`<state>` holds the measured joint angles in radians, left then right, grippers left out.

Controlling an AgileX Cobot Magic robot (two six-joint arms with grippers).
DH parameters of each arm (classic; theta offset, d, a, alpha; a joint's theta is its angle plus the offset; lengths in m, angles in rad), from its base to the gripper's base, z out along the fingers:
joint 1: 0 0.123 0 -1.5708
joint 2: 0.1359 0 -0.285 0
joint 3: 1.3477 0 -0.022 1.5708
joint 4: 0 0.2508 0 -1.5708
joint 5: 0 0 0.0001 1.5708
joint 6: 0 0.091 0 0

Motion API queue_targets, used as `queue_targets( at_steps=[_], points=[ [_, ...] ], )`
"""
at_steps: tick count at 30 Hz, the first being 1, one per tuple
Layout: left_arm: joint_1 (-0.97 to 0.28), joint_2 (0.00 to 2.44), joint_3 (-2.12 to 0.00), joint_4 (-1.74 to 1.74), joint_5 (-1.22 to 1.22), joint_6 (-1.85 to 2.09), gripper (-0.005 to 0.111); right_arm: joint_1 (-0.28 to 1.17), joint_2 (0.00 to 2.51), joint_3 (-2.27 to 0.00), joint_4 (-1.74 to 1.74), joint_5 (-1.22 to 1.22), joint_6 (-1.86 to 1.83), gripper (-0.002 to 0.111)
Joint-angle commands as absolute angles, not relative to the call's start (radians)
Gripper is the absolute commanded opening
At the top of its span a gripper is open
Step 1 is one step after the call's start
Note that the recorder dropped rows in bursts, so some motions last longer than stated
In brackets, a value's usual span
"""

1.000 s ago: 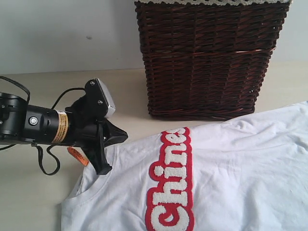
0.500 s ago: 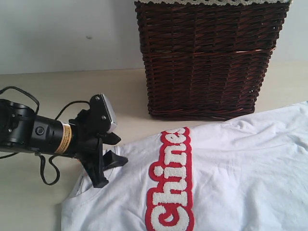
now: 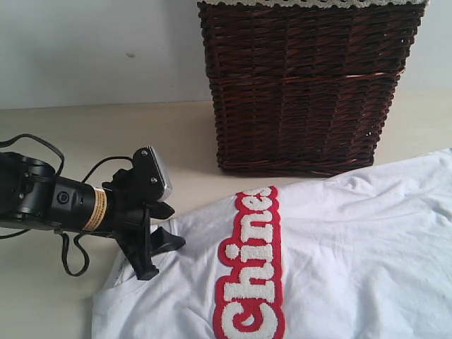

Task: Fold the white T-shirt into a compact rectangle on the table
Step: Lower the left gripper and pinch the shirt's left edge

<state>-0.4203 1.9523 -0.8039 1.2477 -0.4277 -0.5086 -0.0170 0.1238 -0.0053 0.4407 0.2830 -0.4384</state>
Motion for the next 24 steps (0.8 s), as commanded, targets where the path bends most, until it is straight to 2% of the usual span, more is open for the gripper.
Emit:
queue_targets(
  at_steps=[1,14,16,17,20,24],
  points=[
    [-0.417,1.932,-0.805,1.245,-0.384,-0.508,0.056,-0.017,0.117,0.000,0.443,0.279,-0.441,0.030],
    [-0.419,2.008,-0.805,1.245,-0.364,-0.482,0.054,-0.017,0.117,0.000,0.443,0.279,-0.441,0.030],
    [-0.419,2.012,-0.805,1.245,-0.364,-0.482,0.039,-0.017,0.117,0.000,0.443,0.279,-0.441,0.030],
    [-0.419,2.012,-0.805,1.245,-0.364,-0.482,0.024,-0.017,0.117,0.000,0.443,0.279,-0.441,0.030],
    [-0.419,2.012,-0.805,1.245,-0.364,-0.482,0.000,-0.017,0.117,0.000,0.443,0.279,-0.441,0.030],
    [-0.419,1.972,-0.805,1.245,-0.364,-0.424,0.000,-0.017,0.117,0.000,0.443,0.279,-0.441,0.030]
  ],
)
